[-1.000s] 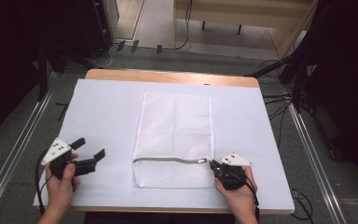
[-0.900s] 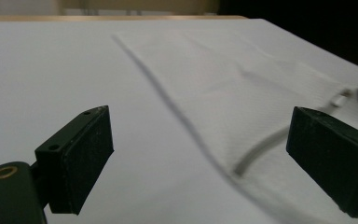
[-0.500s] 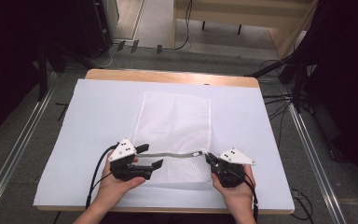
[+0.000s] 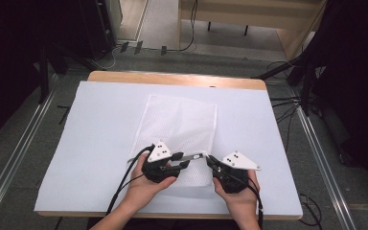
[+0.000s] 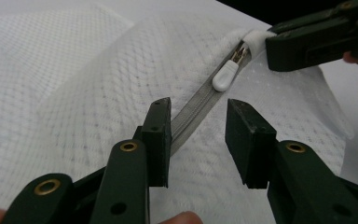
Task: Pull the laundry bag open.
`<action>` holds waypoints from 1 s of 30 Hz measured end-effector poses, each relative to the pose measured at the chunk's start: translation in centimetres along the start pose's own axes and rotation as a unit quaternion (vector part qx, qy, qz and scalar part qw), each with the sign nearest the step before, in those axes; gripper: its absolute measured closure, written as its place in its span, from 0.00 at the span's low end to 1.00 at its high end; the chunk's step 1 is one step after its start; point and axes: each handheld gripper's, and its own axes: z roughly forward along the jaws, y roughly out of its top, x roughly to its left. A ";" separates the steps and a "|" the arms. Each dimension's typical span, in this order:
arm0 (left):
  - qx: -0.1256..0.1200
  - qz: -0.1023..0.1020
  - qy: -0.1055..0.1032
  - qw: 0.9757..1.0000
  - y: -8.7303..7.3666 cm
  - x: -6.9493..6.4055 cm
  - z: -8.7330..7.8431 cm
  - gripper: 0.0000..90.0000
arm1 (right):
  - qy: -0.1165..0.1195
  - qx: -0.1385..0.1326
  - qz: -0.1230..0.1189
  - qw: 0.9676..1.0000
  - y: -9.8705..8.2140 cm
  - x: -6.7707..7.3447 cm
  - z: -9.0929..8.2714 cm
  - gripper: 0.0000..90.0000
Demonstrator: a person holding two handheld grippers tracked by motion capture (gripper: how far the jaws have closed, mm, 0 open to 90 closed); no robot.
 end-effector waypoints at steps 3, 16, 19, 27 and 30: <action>0.010 0.009 0.001 1.000 0.1 -0.5 0.7 0.70 | 0.005 -0.002 -0.003 1.000 0.1 0.1 -0.1 0.97; 0.018 0.015 -0.010 1.000 0.6 -1.3 2.1 0.75 | 0.025 0.005 -0.013 1.000 0.0 0.8 0.2 0.97; 0.020 0.020 -0.006 1.000 0.7 -1.4 2.2 0.78 | 0.026 0.006 -0.017 1.000 0.0 1.0 0.4 0.97; 0.027 0.030 -0.010 0.999 0.7 -1.5 1.8 0.91 | 0.017 0.006 -0.022 1.000 -0.1 1.0 0.4 0.97; 0.024 0.028 -0.020 0.999 0.8 -1.4 1.6 0.91 | 0.009 0.006 -0.025 1.000 -0.1 1.0 0.4 0.97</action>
